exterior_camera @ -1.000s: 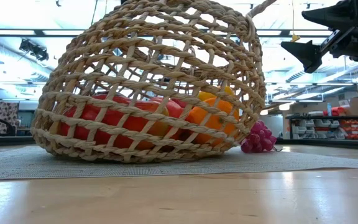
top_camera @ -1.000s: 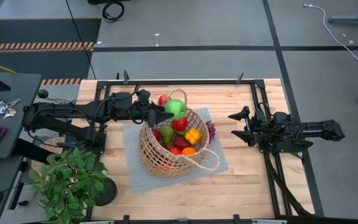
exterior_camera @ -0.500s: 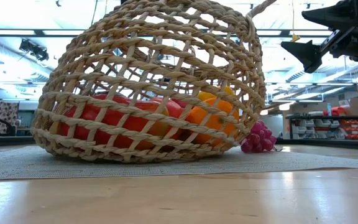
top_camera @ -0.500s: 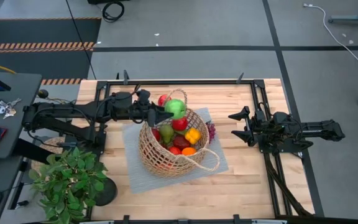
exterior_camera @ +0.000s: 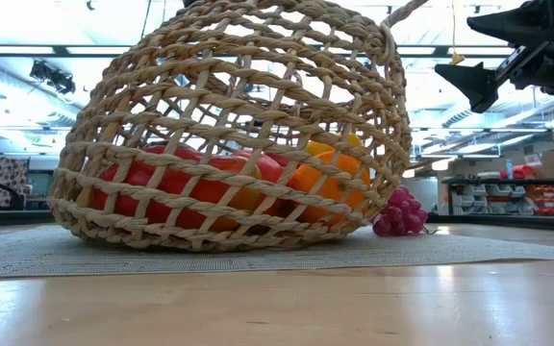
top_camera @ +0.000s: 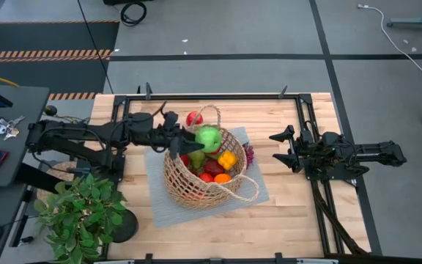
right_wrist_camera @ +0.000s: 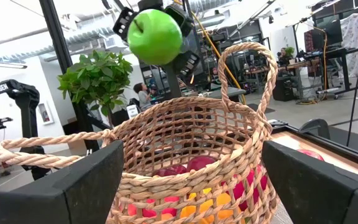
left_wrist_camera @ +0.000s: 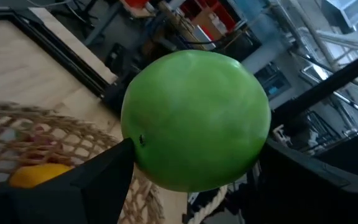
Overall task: Build produce basket
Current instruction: Put the green apple into the basket, then put the red apple into the basket
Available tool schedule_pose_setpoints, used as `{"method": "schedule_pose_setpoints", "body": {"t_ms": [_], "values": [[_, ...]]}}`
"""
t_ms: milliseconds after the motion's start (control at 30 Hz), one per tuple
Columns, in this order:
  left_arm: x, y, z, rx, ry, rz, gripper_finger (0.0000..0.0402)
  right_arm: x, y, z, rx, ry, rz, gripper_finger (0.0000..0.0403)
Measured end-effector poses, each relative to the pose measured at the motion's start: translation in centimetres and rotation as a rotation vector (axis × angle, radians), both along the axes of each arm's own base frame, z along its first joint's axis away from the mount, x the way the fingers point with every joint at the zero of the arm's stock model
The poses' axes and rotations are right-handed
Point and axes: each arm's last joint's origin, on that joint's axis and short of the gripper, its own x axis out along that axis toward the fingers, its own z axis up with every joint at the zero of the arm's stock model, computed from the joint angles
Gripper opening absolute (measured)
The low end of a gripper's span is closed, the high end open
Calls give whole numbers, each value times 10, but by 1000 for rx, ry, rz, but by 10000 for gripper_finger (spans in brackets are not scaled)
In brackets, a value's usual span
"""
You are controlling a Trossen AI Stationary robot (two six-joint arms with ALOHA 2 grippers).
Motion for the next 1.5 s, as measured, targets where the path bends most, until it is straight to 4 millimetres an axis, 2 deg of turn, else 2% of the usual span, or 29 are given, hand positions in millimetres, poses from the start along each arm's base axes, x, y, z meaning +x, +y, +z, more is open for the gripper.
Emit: {"method": "schedule_pose_setpoints", "body": {"t_ms": [200,367,567,733,1000,1133,1267,1367,1500], "values": [[15,-13,-10,4,34,-46,332,0,0,0,0,0,0,384],[37,-23,-1,73,75,-86,332,0,0,1,0,-9,0,384],[57,-22,8,211,309,-89,332,0,0,1,0,-8,1,384],[70,-21,7,369,478,-93,332,0,0,1,0,-8,1,384],[83,-24,-16,718,663,-297,332,0,0,1,0,-8,0,384],[88,-16,-25,719,719,-271,342,0,0,1,0,-7,0,384],[89,-8,-30,703,758,-261,374,0,0,1,0,-7,0,384],[89,-6,-29,687,744,-277,395,0,0,1,0,-7,0,384],[88,1,-19,675,750,-227,389,0,0,1,0,-7,1,384]]}}
